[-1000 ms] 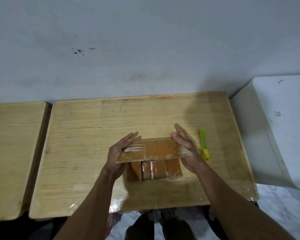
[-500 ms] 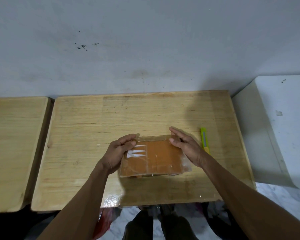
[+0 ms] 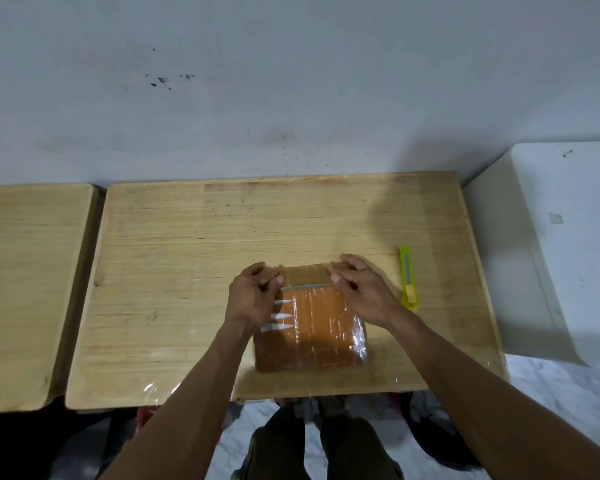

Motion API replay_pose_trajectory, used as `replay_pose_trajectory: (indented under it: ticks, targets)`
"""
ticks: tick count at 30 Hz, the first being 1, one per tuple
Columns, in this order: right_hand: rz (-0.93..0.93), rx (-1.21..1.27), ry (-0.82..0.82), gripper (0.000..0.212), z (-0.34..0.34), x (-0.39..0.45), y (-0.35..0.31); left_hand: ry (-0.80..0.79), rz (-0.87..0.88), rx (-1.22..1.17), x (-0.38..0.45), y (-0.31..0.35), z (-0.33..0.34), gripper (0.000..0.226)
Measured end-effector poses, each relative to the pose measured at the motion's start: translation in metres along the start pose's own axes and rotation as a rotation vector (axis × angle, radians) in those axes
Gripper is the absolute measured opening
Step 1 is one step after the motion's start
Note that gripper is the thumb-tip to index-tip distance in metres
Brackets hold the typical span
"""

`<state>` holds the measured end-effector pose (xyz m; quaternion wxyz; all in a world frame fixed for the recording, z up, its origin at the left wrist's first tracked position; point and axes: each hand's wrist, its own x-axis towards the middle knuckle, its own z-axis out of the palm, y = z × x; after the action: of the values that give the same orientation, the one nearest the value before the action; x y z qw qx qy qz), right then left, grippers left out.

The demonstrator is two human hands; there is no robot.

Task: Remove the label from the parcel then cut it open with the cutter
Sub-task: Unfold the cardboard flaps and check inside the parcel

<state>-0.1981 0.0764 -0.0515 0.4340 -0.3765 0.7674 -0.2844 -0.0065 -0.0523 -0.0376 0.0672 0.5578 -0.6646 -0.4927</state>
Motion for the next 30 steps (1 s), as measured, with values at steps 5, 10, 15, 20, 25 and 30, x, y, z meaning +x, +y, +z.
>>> replay_pose_trajectory:
  ticks: [5,10,15,20,25,30]
  targets:
    - [-0.011,-0.168,0.089,0.038,0.015,0.000,0.003,0.074,0.054,0.066,-0.005,0.000,0.013,0.038]
    - [-0.033,-0.282,0.186,0.038,0.026,-0.005,0.003,0.060,0.143,0.274,-0.008,-0.013,0.023,0.033]
    - [-0.094,-0.443,0.292,0.042,0.050,-0.012,-0.001,0.041,0.342,0.539,-0.012,-0.025,0.032,0.035]
    - [-0.027,-0.470,0.300,0.050,0.071,-0.018,0.003,0.026,0.308,0.481,-0.020,-0.035,0.042,0.049]
    - [-0.010,-0.582,0.294,0.056,0.080,-0.021,0.009,0.059,0.373,0.608,-0.025,-0.053,0.048,0.058]
    - [0.042,-0.630,0.321,0.063,0.088,-0.018,0.015,0.079,0.400,0.655,-0.021,-0.065,0.052,0.061]
